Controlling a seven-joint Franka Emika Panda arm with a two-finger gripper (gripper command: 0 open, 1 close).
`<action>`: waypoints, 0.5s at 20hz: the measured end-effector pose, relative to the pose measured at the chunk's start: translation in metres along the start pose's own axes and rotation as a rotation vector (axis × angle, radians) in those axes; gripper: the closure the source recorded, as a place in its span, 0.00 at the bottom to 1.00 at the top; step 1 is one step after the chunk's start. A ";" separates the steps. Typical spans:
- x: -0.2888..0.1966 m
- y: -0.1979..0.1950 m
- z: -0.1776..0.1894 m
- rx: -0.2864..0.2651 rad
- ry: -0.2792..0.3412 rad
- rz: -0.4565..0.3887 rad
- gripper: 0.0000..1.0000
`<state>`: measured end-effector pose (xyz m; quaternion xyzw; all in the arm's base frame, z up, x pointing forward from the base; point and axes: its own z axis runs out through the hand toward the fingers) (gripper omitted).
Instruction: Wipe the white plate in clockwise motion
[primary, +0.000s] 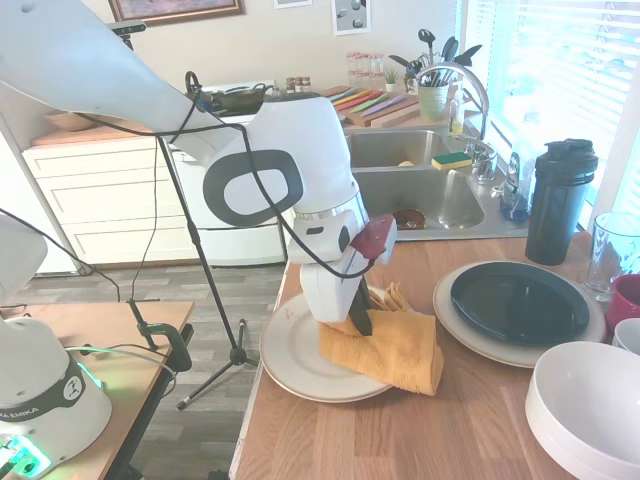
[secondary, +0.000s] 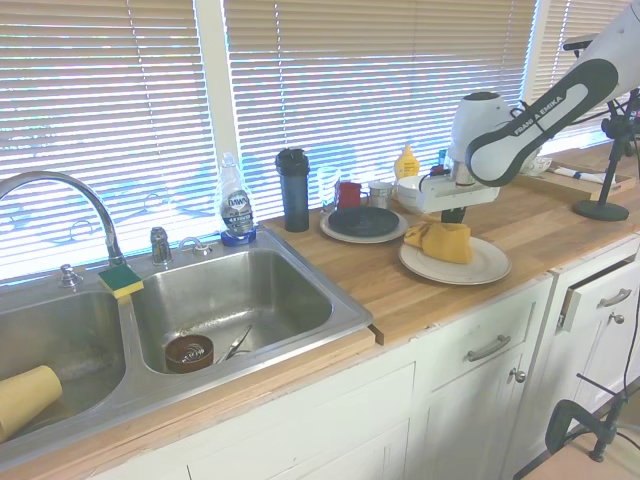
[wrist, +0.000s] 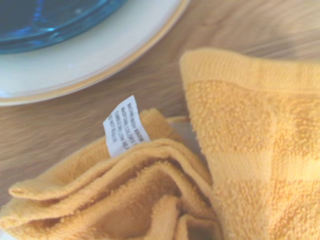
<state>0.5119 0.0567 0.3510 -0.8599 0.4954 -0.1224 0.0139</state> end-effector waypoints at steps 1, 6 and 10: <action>0.003 0.001 0.000 -0.001 0.001 0.006 1.00; 0.011 0.009 -0.002 -0.004 0.006 0.021 1.00; 0.012 0.025 -0.011 -0.010 0.010 0.015 1.00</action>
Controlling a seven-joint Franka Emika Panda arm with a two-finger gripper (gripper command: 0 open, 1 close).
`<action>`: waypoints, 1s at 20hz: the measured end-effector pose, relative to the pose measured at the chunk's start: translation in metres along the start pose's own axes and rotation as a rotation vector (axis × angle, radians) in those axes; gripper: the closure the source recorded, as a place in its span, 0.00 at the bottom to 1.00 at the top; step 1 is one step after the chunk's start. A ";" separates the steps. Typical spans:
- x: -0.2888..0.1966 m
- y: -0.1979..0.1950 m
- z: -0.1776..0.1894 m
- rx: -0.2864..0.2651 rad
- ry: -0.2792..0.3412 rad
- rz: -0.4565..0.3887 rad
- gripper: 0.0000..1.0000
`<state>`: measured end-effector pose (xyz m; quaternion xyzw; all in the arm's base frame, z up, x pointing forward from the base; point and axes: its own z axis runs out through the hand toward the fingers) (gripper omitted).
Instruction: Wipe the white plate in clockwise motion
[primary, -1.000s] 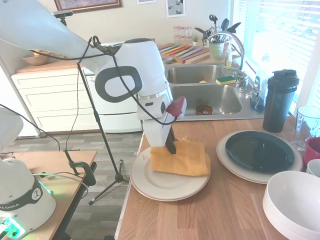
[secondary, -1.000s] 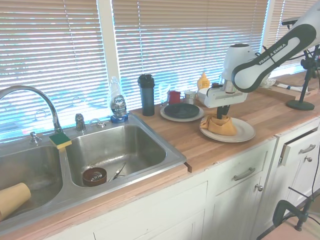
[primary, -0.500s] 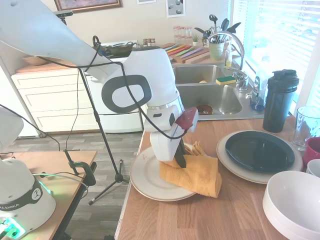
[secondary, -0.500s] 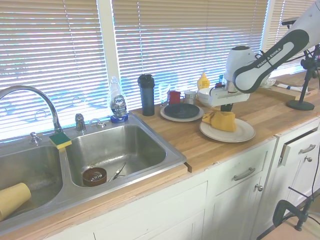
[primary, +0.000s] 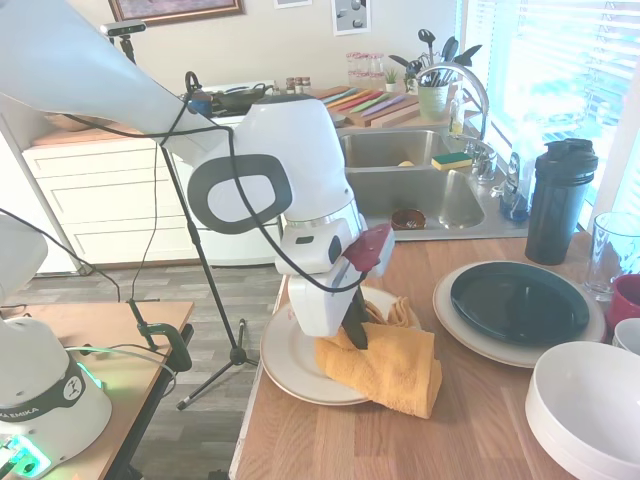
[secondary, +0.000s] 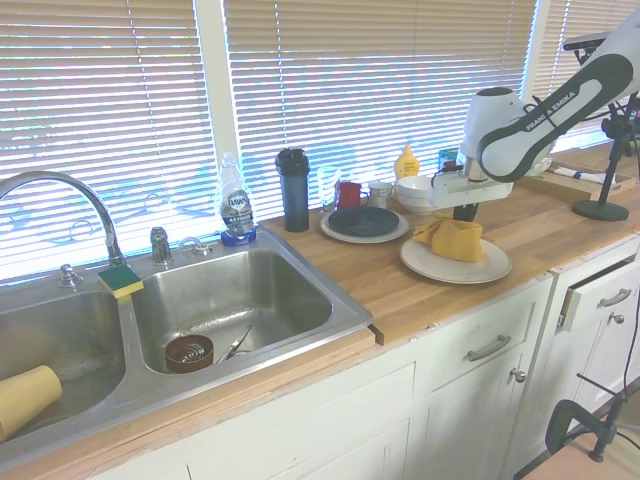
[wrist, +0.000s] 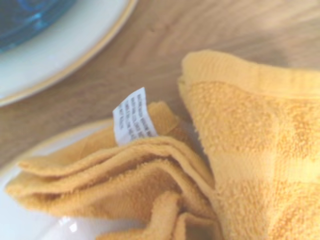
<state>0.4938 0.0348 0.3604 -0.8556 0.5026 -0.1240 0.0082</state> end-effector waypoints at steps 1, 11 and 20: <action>-0.001 0.004 -0.003 -0.001 0.000 -0.003 1.00; -0.022 0.044 -0.020 -0.032 -0.022 -0.056 1.00; -0.078 0.043 -0.035 -0.020 -0.068 -0.132 1.00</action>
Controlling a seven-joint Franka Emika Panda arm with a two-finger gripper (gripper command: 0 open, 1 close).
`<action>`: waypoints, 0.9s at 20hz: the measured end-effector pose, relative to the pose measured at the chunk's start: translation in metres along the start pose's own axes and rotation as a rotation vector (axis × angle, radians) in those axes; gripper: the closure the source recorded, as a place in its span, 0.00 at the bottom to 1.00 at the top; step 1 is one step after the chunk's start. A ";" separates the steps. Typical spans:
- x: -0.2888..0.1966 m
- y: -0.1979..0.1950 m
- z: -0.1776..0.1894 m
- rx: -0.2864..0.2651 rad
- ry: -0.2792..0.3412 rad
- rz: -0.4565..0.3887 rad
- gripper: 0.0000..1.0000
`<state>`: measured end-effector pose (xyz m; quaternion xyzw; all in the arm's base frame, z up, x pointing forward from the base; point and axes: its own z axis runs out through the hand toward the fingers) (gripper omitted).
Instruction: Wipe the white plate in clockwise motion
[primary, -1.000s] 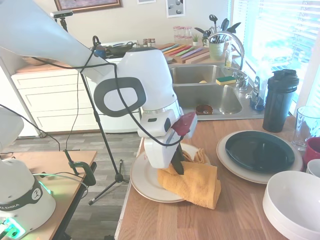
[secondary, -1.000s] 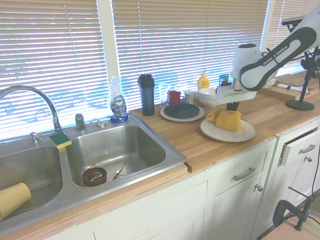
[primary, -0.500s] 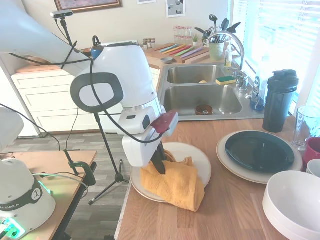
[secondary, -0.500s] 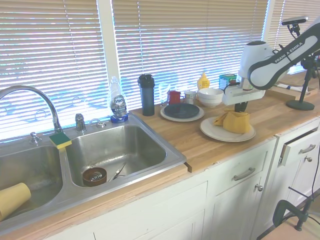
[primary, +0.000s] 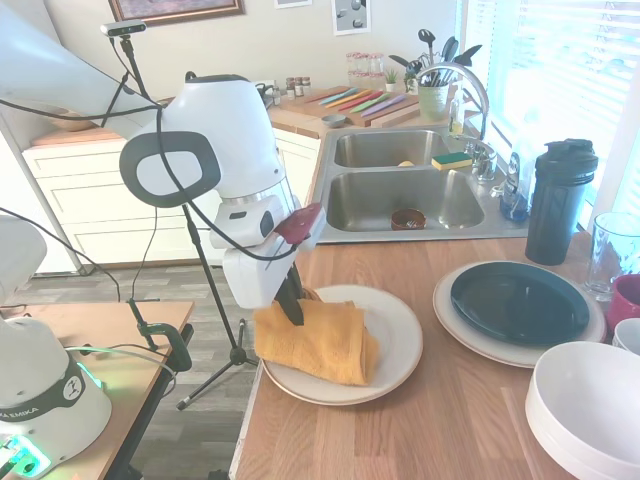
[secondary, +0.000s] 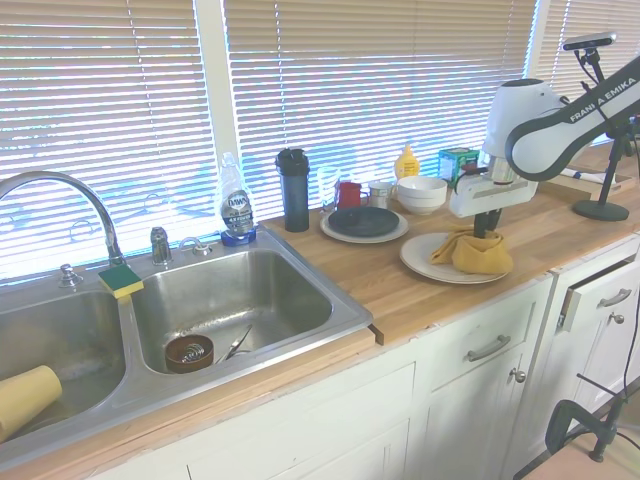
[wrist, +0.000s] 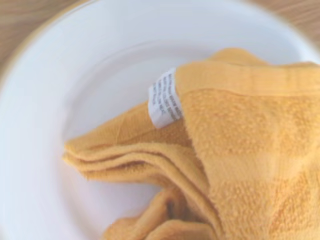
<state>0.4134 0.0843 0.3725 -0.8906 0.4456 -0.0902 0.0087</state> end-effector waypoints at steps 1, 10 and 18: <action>-0.005 -0.002 0.000 0.001 -0.004 -0.008 1.00; -0.019 -0.038 0.009 0.016 -0.022 -0.021 1.00; 0.009 -0.072 0.033 0.039 -0.011 0.052 1.00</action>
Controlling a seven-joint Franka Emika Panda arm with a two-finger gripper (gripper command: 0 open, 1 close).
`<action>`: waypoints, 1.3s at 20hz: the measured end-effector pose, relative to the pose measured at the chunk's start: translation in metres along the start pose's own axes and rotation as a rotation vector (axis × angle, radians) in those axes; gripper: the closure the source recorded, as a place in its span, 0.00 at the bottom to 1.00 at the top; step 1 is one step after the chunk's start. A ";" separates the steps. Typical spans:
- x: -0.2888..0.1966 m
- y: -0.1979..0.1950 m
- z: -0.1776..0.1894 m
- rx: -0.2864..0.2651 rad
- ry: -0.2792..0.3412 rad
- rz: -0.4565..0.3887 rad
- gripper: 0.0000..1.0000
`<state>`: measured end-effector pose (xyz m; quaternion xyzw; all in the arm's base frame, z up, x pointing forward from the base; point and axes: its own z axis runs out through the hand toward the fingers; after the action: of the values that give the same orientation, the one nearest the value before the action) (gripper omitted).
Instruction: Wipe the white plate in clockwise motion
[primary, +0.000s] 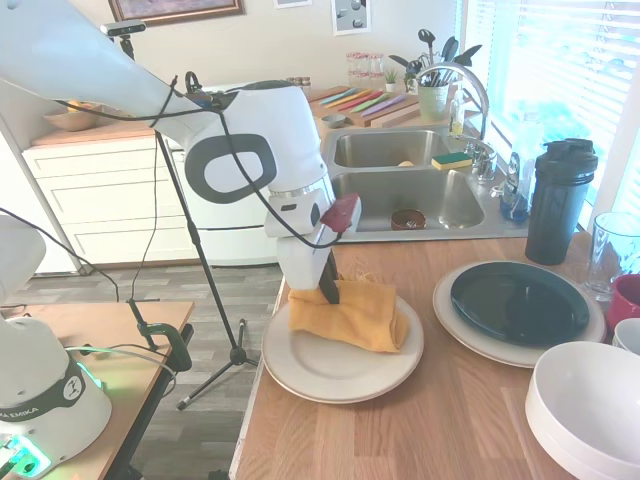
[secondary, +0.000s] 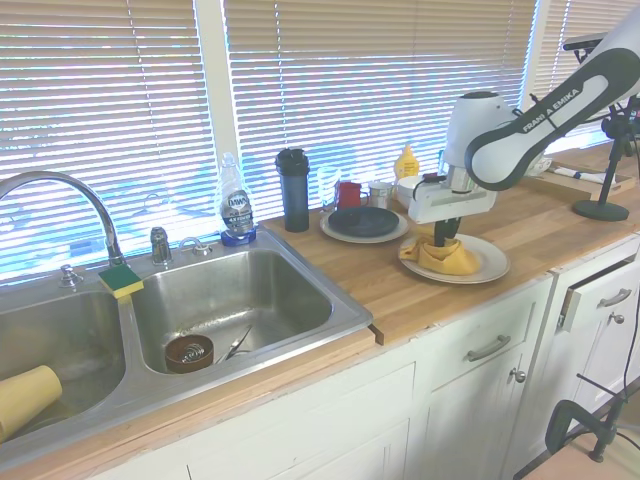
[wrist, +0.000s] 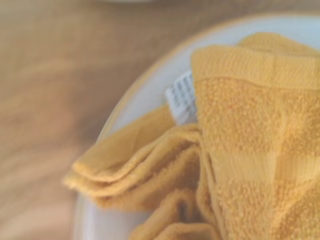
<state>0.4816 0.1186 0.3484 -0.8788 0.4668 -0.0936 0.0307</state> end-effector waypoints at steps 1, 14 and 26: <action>0.007 -0.003 0.003 0.001 0.007 0.010 1.00; 0.074 0.020 0.012 -0.017 0.058 0.104 1.00; 0.060 0.070 -0.005 -0.030 0.054 0.070 1.00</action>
<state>0.4568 0.0300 0.3513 -0.8596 0.4992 -0.1091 0.0082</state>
